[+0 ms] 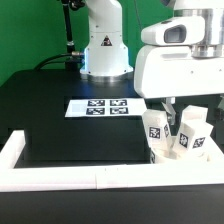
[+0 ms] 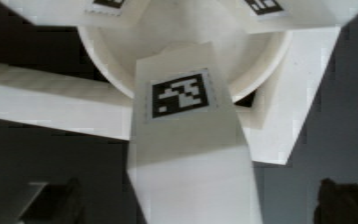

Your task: Assemble stool

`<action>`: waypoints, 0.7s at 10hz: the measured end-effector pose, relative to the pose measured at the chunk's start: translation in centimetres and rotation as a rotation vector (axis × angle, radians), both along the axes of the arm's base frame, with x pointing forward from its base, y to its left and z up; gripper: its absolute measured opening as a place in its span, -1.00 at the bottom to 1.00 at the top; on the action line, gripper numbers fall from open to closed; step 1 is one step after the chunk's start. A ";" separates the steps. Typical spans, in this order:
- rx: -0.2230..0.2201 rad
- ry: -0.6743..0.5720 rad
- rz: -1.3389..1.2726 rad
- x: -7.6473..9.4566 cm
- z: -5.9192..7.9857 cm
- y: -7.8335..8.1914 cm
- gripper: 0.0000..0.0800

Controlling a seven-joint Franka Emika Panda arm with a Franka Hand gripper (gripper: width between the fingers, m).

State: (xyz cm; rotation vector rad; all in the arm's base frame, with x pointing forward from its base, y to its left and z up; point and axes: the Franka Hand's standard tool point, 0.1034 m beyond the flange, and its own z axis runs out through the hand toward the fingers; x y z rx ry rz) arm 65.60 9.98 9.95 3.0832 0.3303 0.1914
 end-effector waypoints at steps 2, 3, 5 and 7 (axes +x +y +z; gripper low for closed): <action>-0.022 0.011 0.082 0.0 -0.1 -0.4 0.62; -0.027 0.032 0.078 0.1 -0.6 -0.5 0.62; -0.026 0.041 0.052 0.1 -1.7 0.0 0.62; -0.030 0.052 0.042 -0.1 -2.4 -0.9 0.62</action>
Offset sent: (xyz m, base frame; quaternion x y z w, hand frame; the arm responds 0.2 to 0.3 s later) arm 0.0109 0.0186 -0.0171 0.0302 -0.0227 0.0315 0.9988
